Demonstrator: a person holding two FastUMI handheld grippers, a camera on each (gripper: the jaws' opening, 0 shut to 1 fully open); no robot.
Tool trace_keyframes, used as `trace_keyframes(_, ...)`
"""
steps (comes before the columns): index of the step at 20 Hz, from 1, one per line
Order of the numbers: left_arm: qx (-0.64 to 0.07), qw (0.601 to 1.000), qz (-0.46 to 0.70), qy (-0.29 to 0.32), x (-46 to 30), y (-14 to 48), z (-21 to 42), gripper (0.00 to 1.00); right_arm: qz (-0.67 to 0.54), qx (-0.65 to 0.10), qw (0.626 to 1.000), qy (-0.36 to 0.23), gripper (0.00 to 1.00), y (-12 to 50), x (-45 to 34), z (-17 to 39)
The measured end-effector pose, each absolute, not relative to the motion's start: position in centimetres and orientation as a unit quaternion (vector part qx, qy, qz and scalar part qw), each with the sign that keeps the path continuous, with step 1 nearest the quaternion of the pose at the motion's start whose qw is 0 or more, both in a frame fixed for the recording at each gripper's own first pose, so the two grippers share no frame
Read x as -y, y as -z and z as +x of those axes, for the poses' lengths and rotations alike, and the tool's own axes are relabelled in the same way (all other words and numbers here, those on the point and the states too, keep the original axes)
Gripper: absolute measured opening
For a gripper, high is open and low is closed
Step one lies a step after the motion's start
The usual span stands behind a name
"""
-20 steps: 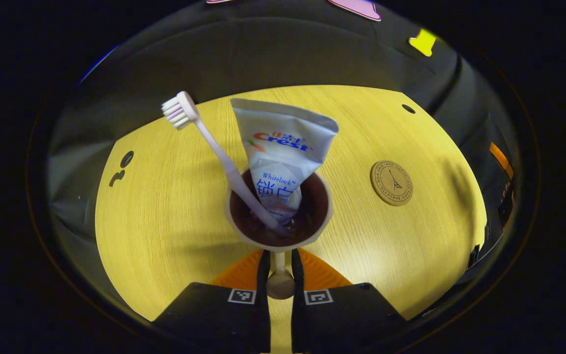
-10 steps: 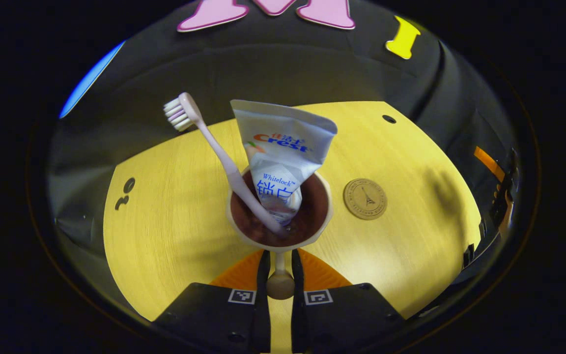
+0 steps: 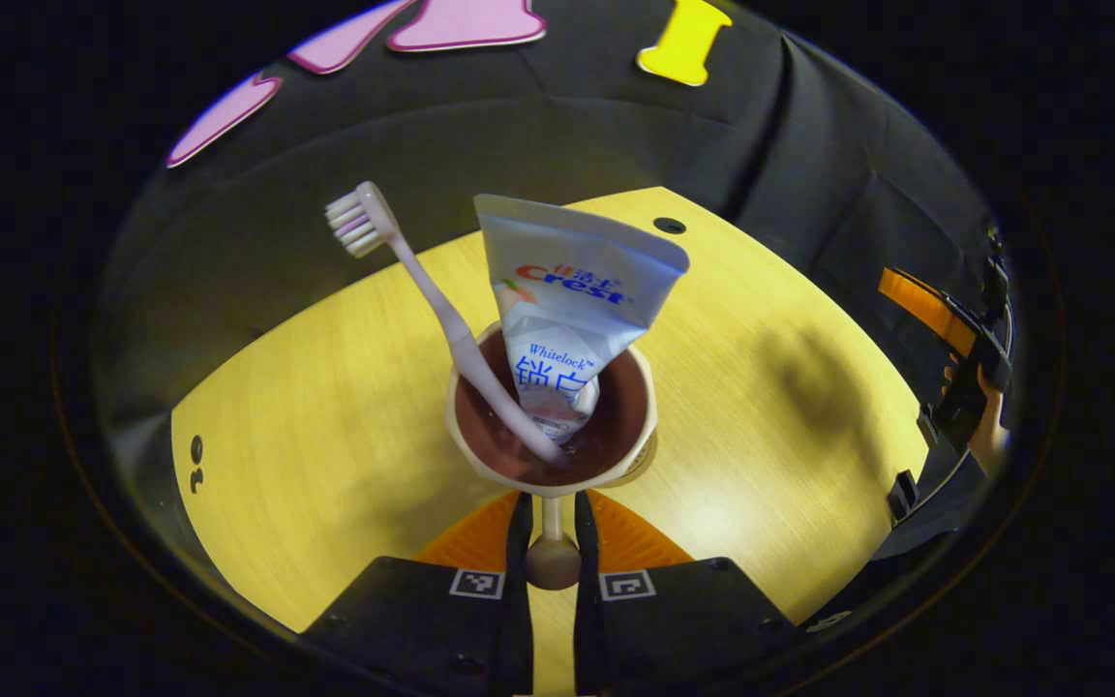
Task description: Put the toothbrush and toothpaste on the desktop into the cup, then pick up the cup and place it on the coaster on the desktop.
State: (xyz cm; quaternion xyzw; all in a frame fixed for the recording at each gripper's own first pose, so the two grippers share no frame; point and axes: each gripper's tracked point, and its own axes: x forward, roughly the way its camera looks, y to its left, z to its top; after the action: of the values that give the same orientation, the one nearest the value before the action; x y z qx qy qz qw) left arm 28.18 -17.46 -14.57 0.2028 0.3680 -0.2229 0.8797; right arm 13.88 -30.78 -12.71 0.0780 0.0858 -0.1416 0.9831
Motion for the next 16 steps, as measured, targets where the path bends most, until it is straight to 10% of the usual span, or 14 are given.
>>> trace_keyframes(16, -0.395, 0.857, 0.222, 0.244, 20.4, 17.7, 28.7, 0.25, 0.095, -0.102, 0.979, 0.146, 0.98, 14.9, 29.6, 13.8)
